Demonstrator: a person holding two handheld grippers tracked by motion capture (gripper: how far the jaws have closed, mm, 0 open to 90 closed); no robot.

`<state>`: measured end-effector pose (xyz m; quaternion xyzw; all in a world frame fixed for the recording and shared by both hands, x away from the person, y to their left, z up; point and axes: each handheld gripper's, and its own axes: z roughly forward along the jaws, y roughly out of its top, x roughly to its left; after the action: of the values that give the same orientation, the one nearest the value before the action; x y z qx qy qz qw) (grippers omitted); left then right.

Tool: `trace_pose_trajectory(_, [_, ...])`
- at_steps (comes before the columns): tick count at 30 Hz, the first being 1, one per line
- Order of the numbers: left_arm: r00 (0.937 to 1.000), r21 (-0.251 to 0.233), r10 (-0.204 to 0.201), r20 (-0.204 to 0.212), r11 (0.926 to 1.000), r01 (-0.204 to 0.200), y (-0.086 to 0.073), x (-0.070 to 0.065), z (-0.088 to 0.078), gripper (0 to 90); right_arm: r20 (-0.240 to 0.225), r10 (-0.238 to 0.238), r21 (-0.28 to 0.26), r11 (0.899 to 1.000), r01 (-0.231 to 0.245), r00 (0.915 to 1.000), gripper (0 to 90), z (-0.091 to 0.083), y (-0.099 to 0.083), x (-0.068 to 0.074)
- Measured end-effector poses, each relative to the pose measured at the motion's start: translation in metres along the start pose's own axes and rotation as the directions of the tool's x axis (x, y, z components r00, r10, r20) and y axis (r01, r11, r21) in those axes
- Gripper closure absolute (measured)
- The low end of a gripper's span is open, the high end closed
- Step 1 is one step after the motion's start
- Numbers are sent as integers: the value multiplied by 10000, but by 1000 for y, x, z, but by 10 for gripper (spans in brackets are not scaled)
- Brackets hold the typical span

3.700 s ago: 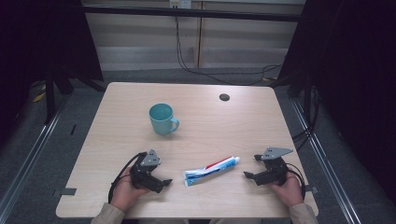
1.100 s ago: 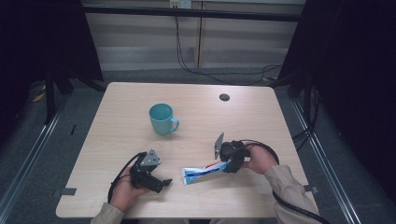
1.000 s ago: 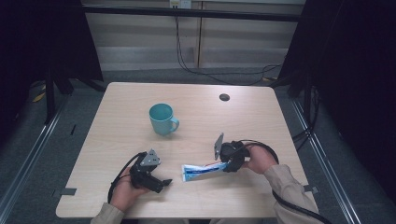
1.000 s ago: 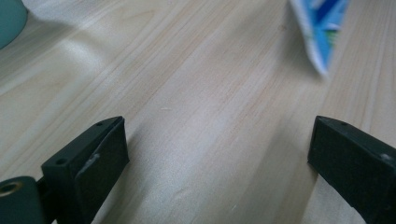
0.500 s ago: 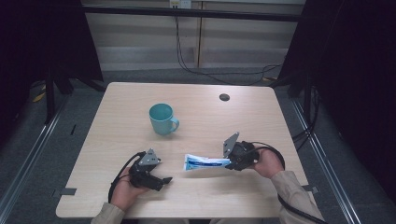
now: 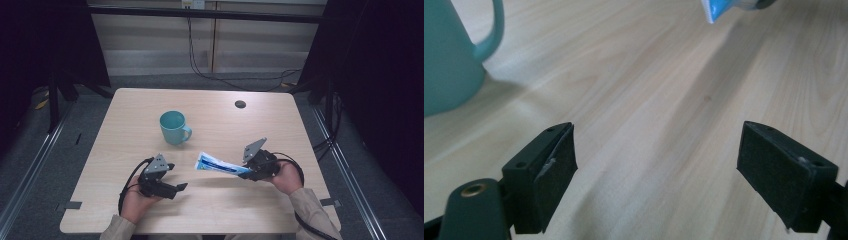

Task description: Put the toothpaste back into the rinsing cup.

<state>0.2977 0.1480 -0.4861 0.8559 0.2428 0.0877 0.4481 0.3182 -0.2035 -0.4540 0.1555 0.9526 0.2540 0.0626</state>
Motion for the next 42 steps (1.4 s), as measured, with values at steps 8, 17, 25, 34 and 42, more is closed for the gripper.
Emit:
trace_pose_trajectory(8, [9997,-561,-155,166,9983,164,11,0,-3,157,-104,235,-624,9978,-241,9997,719,3,7,2])
trace_pose_trajectory(17, [9978,-1024,-530,389,9931,568,18,0,0,159,-132,674,-1377,9881,-686,9976,721,2,8,3])
trace_pose_trajectory(25, [9962,-1292,-574,660,9894,656,31,-2,4,164,-85,1029,-2127,9717,-1024,9947,722,0,6,4])
trace_pose_trajectory(34, [9937,-1612,-838,740,9824,948,43,-2,9,167,-94,1294,-2441,9613,-1277,9916,723,3,5,5])
trace_pose_trajectory(42, [9910,-1875,-1029,854,9752,1174,52,-1,11,170,-152,1518,-2873,9461,-1497,9883,723,4,6,6])
